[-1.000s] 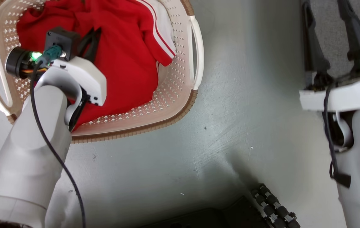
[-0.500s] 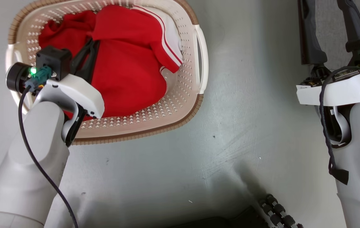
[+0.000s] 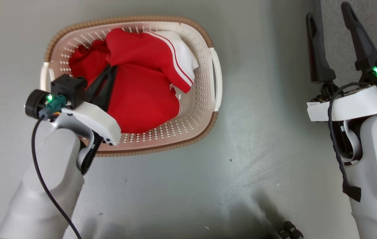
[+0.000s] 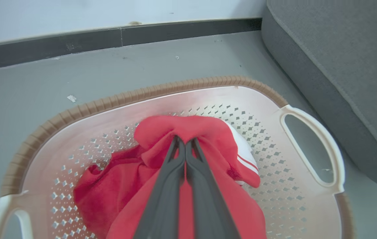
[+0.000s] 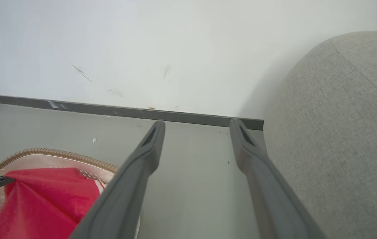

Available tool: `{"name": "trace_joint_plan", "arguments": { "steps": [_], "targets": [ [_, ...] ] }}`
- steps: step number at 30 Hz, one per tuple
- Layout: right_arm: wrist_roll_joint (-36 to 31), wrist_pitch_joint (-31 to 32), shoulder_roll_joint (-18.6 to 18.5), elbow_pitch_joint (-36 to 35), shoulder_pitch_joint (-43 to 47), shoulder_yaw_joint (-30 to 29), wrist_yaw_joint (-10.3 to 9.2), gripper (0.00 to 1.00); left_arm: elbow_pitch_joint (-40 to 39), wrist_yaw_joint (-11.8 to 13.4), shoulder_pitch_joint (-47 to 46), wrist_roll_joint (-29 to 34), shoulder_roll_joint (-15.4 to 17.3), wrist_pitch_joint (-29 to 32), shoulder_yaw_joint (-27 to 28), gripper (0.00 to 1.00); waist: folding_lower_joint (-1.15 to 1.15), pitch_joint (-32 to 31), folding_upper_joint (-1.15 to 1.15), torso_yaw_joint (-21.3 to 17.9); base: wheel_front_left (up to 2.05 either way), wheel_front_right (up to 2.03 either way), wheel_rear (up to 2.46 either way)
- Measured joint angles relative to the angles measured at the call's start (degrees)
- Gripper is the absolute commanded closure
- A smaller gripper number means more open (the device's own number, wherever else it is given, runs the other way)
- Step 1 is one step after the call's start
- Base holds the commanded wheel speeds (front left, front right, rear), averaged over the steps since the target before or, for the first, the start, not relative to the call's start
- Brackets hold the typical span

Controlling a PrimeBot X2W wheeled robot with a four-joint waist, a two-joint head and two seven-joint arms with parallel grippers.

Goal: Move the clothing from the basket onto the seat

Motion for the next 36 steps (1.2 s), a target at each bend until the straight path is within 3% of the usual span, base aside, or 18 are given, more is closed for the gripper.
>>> {"name": "trace_joint_plan", "arguments": {
  "steps": [36],
  "targets": [
    [-4.6,0.0,0.0,5.6,10.6,2.4,0.0,0.0,-8.7,0.0,17.4,-7.0,-1.1,-2.2,0.6,1.0,0.0,-25.2,0.0,5.4,0.0,0.0,0.0]
  ]
}}
